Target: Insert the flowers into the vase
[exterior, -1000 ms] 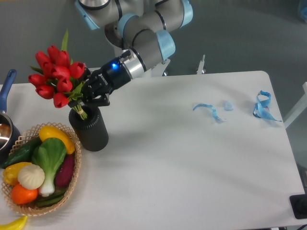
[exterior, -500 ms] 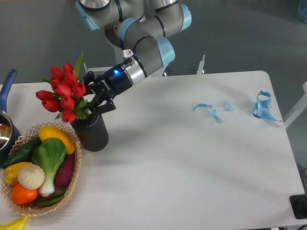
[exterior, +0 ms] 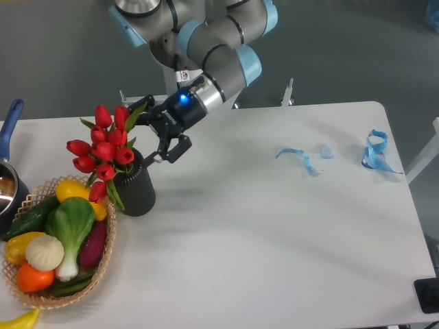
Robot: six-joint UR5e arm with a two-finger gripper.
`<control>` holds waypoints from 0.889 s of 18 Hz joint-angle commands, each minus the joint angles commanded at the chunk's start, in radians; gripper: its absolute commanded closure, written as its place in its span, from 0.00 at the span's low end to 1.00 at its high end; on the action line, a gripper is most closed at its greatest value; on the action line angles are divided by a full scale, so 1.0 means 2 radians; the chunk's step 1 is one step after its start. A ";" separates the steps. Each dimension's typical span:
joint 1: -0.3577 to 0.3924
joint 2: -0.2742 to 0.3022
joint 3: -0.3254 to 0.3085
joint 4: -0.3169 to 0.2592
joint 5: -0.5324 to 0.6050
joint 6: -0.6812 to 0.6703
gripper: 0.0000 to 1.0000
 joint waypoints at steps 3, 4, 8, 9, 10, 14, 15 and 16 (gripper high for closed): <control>0.028 0.020 0.001 -0.001 0.020 -0.005 0.00; 0.039 0.025 0.003 -0.001 0.026 -0.009 0.00; 0.064 0.033 0.034 -0.002 0.089 -0.028 0.00; 0.071 0.035 0.045 -0.003 0.110 -0.049 0.00; 0.074 0.041 0.063 -0.003 0.138 -0.070 0.00; 0.080 0.050 0.103 -0.019 0.247 -0.098 0.00; 0.081 0.050 0.110 -0.020 0.274 -0.102 0.00; 0.081 0.049 0.119 -0.022 0.300 -0.104 0.00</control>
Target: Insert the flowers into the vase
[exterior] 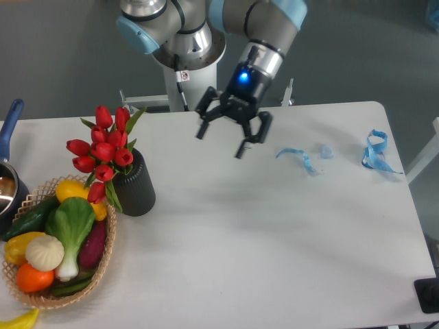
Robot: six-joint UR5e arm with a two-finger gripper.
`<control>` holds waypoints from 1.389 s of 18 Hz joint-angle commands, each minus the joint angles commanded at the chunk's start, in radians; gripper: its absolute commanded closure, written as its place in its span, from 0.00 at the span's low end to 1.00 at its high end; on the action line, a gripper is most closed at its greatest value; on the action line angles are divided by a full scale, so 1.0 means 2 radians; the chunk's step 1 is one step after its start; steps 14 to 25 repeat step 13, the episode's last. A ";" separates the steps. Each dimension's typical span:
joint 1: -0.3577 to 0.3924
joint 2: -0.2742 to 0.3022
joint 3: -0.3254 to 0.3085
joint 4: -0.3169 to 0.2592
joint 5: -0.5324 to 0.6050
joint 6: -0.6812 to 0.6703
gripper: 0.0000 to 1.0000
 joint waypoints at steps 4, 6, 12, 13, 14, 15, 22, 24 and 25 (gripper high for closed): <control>0.001 -0.037 0.057 -0.033 0.088 -0.002 0.00; -0.005 -0.060 0.091 -0.074 0.145 0.002 0.00; -0.064 -0.078 0.127 -0.135 0.282 0.007 0.00; -0.069 -0.078 0.124 -0.135 0.299 0.007 0.00; -0.069 -0.078 0.124 -0.135 0.299 0.007 0.00; -0.069 -0.078 0.124 -0.135 0.299 0.007 0.00; -0.069 -0.078 0.124 -0.135 0.299 0.007 0.00; -0.069 -0.078 0.124 -0.135 0.299 0.007 0.00; -0.069 -0.078 0.124 -0.135 0.299 0.007 0.00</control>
